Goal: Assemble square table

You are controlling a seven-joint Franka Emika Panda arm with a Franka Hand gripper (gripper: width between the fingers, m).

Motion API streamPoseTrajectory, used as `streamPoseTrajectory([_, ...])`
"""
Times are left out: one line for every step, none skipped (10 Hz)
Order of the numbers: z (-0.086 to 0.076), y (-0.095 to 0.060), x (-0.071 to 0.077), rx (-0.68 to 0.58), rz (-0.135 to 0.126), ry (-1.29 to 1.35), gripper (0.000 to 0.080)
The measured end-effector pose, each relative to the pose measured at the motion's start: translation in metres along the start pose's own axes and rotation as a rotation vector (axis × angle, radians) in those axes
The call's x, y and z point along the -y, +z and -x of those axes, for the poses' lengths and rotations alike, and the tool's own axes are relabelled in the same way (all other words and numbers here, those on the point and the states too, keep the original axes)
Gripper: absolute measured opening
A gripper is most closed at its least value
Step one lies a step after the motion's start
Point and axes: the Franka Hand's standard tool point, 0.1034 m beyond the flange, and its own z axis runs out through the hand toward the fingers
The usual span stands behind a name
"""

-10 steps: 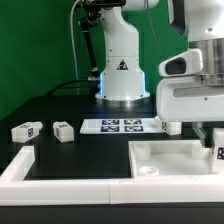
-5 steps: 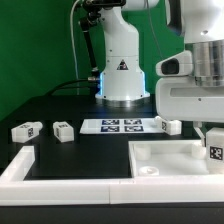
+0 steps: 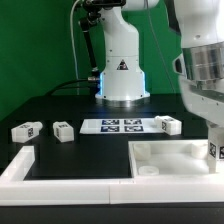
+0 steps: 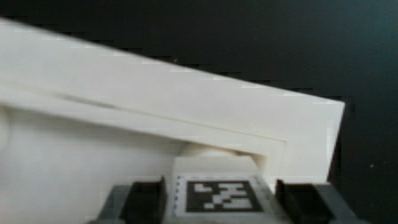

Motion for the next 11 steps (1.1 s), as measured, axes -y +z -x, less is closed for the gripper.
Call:
streamPoseTrajectory([0.000,0.000,0.004,0.032,-0.012,0.153,0.0293])
streamPoseTrajectory([-0.002,0.000,0.005,0.042,-0.015,0.230,0.0293])
streamPoseTrajectory([-0.002,0.000,0.005,0.044,-0.017,0.321,0.0293])
streamPoseTrajectory([-0.001,0.000,0.005,0.044,-0.015,0.351,0.0293])
streamPoseTrajectory([0.000,0.001,0.004,0.044,-0.010,0.395,0.0293])
streamPoseTrajectory([0.000,0.001,0.004,0.044,-0.010,0.401,0.0399])
streamPoseTrajectory([0.000,0.001,0.004,0.044,-0.010,0.397,0.0399])
streamPoseTrajectory([0.000,0.001,0.004,0.044,-0.010,0.397,0.0537])
streamPoseTrajectory([0.000,0.001,0.004,0.044,-0.011,0.396,0.0614])
streamPoseTrajectory([0.003,-0.008,0.003,0.047,-0.018,0.355,0.0614])
streamPoseTrajectory([0.007,-0.026,-0.001,0.054,-0.030,0.334,0.0642])
